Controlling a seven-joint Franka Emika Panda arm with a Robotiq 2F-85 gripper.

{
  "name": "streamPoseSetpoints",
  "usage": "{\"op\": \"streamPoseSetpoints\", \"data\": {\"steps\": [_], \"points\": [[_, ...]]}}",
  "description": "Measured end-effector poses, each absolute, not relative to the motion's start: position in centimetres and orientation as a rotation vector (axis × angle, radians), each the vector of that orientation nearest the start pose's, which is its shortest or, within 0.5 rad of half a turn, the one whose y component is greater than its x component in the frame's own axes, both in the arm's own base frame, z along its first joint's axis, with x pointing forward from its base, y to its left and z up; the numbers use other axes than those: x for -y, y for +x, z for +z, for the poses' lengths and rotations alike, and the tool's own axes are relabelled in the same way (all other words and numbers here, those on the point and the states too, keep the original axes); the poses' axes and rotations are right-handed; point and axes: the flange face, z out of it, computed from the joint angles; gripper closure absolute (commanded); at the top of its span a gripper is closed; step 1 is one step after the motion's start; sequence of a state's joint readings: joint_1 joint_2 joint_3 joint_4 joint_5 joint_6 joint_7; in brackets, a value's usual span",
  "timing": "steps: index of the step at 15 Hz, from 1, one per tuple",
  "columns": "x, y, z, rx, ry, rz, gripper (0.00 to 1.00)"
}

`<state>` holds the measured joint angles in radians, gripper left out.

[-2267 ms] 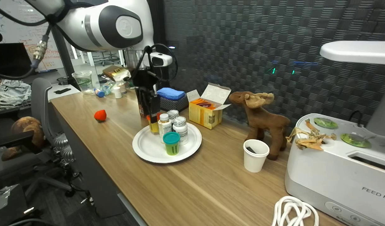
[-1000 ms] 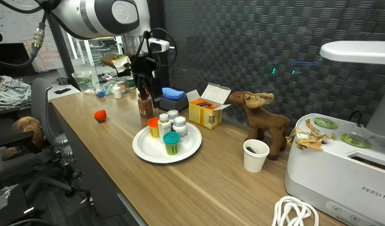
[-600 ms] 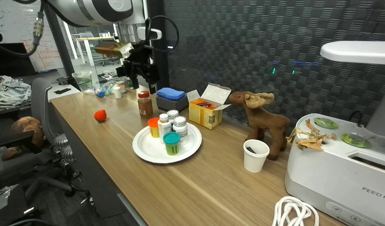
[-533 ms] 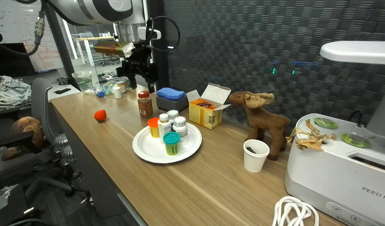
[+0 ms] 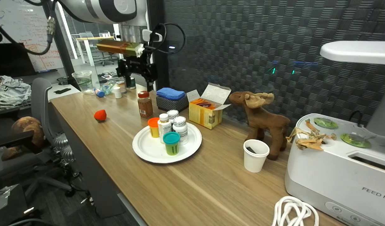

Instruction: Put the containers and strawberry toy on the white plate

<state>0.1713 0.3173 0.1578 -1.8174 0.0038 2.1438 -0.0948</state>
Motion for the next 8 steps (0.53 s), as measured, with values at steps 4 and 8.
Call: {"op": "streamPoseSetpoints", "data": {"steps": [4, 8], "points": [[-20.4, 60.5, 35.9, 0.628, -3.024, -0.012, 0.00], [-21.3, 60.5, 35.0, 0.586, -3.032, -0.031, 0.00]]}}
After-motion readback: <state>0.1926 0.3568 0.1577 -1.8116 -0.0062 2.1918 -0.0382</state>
